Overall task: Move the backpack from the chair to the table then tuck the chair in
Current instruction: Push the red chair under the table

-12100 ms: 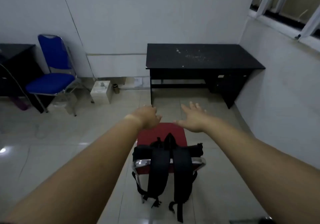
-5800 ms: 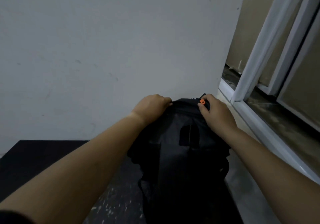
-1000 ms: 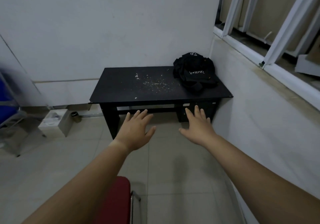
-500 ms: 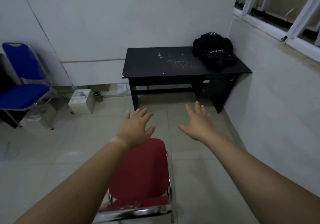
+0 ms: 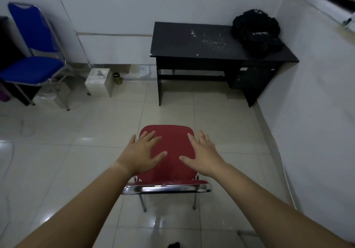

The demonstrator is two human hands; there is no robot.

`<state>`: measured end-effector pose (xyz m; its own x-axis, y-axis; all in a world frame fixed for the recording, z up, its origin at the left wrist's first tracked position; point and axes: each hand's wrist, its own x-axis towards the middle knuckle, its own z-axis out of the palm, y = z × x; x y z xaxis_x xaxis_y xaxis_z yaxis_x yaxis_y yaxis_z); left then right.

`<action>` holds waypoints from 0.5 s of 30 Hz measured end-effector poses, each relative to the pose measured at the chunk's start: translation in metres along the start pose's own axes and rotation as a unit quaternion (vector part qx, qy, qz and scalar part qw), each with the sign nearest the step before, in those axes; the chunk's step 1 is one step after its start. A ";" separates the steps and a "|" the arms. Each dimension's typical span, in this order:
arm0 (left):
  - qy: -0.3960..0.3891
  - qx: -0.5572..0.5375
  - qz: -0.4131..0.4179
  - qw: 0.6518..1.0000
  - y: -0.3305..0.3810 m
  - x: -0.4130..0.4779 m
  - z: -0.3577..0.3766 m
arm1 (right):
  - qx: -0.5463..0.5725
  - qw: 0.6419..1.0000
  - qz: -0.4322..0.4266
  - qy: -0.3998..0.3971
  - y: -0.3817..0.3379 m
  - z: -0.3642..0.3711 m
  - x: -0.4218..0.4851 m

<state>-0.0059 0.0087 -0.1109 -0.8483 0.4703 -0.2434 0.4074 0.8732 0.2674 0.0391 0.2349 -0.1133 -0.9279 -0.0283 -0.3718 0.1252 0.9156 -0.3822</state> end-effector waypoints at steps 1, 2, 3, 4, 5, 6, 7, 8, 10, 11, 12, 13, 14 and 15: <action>-0.017 -0.013 0.008 1.000 -0.001 -0.007 0.007 | 0.009 1.000 -0.014 -0.006 -0.002 0.007 -0.003; -0.039 -0.021 0.018 0.999 0.000 -0.014 0.016 | 0.015 0.999 -0.029 -0.015 -0.003 0.014 -0.006; -0.066 -0.020 0.027 0.997 0.001 -0.020 0.026 | 0.018 0.999 -0.042 -0.028 -0.003 0.022 -0.011; -0.096 -0.010 0.032 0.995 0.001 -0.026 0.038 | 0.020 0.997 -0.051 -0.050 0.000 0.031 -0.015; -0.122 0.006 0.033 0.992 0.002 -0.030 0.050 | 0.019 0.995 -0.052 -0.082 0.003 0.040 -0.019; -0.146 0.020 0.030 0.989 0.001 -0.032 0.063 | 0.012 0.992 -0.044 -0.118 0.006 0.050 -0.022; -0.159 0.029 0.028 0.986 0.002 -0.034 0.072 | -0.005 0.989 -0.034 -0.145 0.009 0.060 -0.025; -0.158 0.036 0.026 0.986 0.001 -0.033 0.078 | -0.035 0.988 -0.027 -0.148 0.011 0.070 -0.027; -0.127 0.050 0.032 0.990 0.002 -0.032 0.085 | -0.109 0.990 -0.035 -0.080 0.011 0.084 -0.025; -0.116 0.054 0.030 0.991 0.002 -0.031 0.087 | -0.134 0.989 -0.039 -0.043 0.009 0.087 -0.025; -0.113 0.056 0.028 0.992 0.002 -0.031 0.088 | -0.146 0.988 -0.041 -0.026 0.008 0.088 -0.024; -0.108 0.058 0.027 0.992 0.002 -0.031 0.089 | -0.148 0.988 -0.045 -0.023 0.007 0.088 -0.024; -0.102 0.060 0.026 0.993 0.001 -0.031 0.090 | -0.147 0.988 -0.051 -0.023 0.009 0.089 -0.025; -0.094 0.059 0.026 0.993 0.001 -0.030 0.091 | -0.141 0.988 -0.056 -0.019 0.012 0.089 -0.025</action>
<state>0.0510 0.0075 -0.1883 -0.7509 0.5215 -0.4052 0.4954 0.8505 0.1764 0.0954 0.2106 -0.1840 -0.9159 -0.1463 -0.3738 -0.0861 0.9811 -0.1731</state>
